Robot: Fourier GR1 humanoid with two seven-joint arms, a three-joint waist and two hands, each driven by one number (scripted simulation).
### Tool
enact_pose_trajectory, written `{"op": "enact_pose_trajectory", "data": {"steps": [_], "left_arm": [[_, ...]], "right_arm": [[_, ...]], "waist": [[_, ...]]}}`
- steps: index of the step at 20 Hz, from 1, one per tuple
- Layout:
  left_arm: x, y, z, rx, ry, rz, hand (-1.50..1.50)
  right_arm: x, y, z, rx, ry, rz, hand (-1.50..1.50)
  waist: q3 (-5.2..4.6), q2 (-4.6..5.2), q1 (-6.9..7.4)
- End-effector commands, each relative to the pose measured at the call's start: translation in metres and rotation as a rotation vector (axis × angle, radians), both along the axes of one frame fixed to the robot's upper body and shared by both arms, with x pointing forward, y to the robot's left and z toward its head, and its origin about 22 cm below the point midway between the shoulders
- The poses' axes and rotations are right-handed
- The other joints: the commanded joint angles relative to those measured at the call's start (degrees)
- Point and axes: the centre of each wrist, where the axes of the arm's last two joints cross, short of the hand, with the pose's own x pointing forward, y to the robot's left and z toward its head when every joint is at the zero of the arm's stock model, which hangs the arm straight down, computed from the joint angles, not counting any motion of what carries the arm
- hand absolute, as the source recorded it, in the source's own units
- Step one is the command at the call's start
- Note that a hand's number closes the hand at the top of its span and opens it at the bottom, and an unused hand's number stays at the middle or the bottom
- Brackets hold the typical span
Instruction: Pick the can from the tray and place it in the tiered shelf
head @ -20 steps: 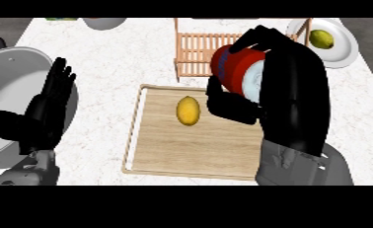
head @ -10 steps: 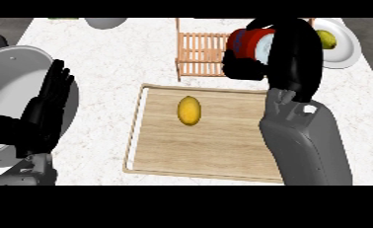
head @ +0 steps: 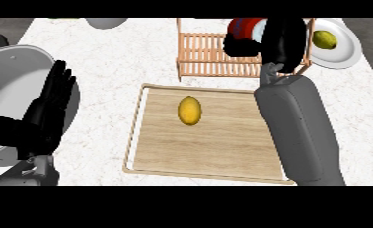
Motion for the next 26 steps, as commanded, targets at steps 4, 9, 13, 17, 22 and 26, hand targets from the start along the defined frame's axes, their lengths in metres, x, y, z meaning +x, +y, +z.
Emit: {"op": "enact_pose_trajectory", "data": {"steps": [4,9,13,17,22,26], "left_arm": [[0.009,0.009,-0.013,-0.013,-0.011,-0.001,0.0],[0.0,-0.003,-0.012,0.015,-0.008,-0.009,0.0],[0.018,-0.004,-0.005,-0.003,0.003,-0.006,0.0],[0.008,-0.013,-0.002,0.001,0.011,-0.01,0.0],[0.004,-0.004,-0.012,0.008,0.017,0.003,0.0],[0.001,0.011,0.001,0.007,-0.002,0.009,0.0]], "right_arm": [[0.033,-0.019,-0.011,0.13,-0.067,-0.077,1.5],[0.046,-0.032,-0.018,0.182,0.033,0.003,-1.5],[0.058,-0.015,-0.013,0.194,0.022,0.043,-1.5],[0.05,-0.021,-0.016,0.216,-0.037,0.09,-1.5],[0.047,-0.036,0.001,0.33,-0.181,0.081,-1.5],[0.032,-0.055,0.024,0.358,-0.232,-0.004,-1.5]], "waist": [[-0.01,0.27,0.19],[0.0,0.04,-0.06],[-0.01,0.09,-0.06],[0.0,-0.04,-0.26],[0.0,-0.04,-0.26],[-0.01,-0.26,-0.54]]}}
